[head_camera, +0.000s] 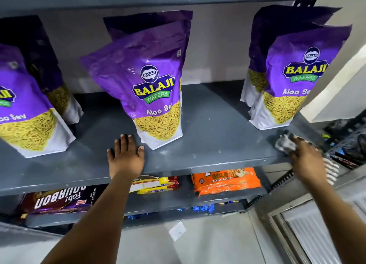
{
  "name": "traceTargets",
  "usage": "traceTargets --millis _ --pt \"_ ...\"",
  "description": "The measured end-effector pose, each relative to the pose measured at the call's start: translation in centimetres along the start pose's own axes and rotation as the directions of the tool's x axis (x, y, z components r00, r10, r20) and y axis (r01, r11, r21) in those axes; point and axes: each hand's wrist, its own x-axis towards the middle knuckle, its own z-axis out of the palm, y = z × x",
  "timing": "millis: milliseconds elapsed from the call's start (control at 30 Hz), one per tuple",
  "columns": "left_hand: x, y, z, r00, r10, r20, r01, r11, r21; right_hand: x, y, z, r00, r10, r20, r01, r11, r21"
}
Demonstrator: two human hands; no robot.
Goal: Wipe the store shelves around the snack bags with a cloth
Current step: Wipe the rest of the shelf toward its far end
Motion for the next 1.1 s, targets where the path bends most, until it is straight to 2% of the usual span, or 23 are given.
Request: traceTargets --millis 233,367,533,667,800,900,967,1100 --pt "0.0 -0.2 -0.3 0.999 0.017 0.05 -0.016 1.0 -0.023 -5.5 -8.0 4.3 0.969 -0.242 0.052 0.236 0.967 0.096" --pt "-0.7 -2.4 -0.7 0.988 0.156 0.02 -0.154 0.985 -0.084 -9.3 -14.9 5.8 0.95 -0.3 0.091 0.29 0.951 0.105" --pt "-1.5 -11.6 -1.7 0.934 0.351 -0.068 -0.356 0.931 -0.084 -14.7 -24.7 8.2 0.909 -0.399 0.12 0.387 0.915 0.116" --pt "-1.4 -21.4 -3.0 0.922 0.374 -0.095 -0.375 0.927 0.009 -19.4 -32.7 9.5 0.881 -0.47 0.053 0.459 0.876 0.145" --pt "-1.7 -31.1 -4.2 0.948 0.267 -0.176 -0.27 0.963 0.005 -23.1 -38.5 11.0 0.864 -0.501 0.045 0.489 0.858 0.158" --pt "-1.0 -36.6 -5.5 0.975 0.044 -0.219 -0.059 0.996 -0.064 -24.8 -41.9 11.6 0.842 -0.539 0.02 0.534 0.838 0.113" --pt "-0.1 -39.2 -6.1 0.976 -0.092 -0.199 0.074 0.992 -0.097 -25.9 -44.1 12.1 0.813 -0.582 0.009 0.58 0.811 0.077" --pt "0.9 -40.6 -5.7 0.984 -0.099 -0.145 0.08 0.988 -0.128 -28.1 -47.9 13.5 0.762 -0.644 0.069 0.642 0.765 0.051"
